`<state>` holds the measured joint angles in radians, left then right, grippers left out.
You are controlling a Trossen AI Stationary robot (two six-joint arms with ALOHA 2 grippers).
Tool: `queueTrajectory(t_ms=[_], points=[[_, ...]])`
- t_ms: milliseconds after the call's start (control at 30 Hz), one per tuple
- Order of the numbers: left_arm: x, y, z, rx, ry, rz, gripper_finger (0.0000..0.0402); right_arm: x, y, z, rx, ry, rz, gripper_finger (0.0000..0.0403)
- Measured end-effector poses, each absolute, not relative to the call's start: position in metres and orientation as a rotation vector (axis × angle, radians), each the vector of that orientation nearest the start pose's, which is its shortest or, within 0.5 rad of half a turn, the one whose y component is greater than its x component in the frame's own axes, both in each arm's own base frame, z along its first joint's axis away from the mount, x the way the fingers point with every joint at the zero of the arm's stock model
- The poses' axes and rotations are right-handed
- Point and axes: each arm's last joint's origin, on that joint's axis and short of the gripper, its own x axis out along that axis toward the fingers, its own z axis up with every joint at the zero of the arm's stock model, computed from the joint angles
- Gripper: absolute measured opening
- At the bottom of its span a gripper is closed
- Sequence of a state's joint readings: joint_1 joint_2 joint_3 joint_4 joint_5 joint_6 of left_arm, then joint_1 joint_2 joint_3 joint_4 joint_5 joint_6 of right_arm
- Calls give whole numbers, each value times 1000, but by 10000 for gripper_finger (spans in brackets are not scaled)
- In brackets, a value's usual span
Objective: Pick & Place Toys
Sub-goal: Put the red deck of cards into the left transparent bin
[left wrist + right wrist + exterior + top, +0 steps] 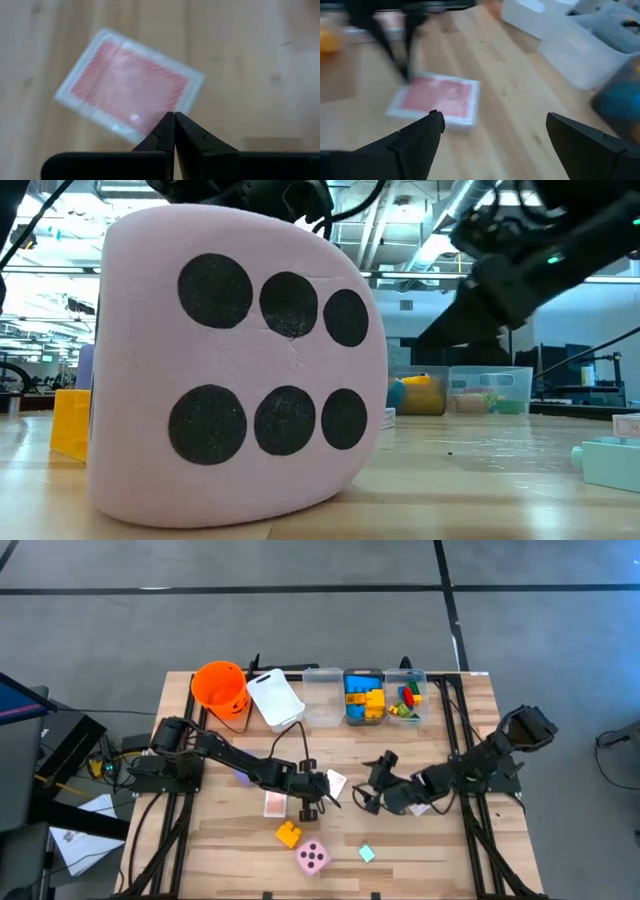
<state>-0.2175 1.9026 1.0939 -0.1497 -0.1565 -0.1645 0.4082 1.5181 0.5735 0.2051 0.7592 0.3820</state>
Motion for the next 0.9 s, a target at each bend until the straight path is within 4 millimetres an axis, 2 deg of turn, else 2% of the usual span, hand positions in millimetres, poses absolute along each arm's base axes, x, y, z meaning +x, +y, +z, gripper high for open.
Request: queueTrajectory(t_ms=[167,267,367,567,600,700,900], points=[[367,-81,139,-26,933,-19,0,258,63,140,-4,561,-518,330],[367,-85,140,-24,921,-30,0,263,57,134,57,589,-498,289],[367,-86,140,-22,918,-33,0,265,53,126,96,612,-504,215],[368,-85,142,-26,907,-30,0,276,52,128,113,602,-518,26],[368,-85,142,-29,907,-28,0,277,52,129,112,603,-513,14],[368,-85,142,-46,902,-19,0,283,54,132,123,596,-496,21],[368,-85,141,-49,886,-17,0,287,56,122,154,647,-444,4]])
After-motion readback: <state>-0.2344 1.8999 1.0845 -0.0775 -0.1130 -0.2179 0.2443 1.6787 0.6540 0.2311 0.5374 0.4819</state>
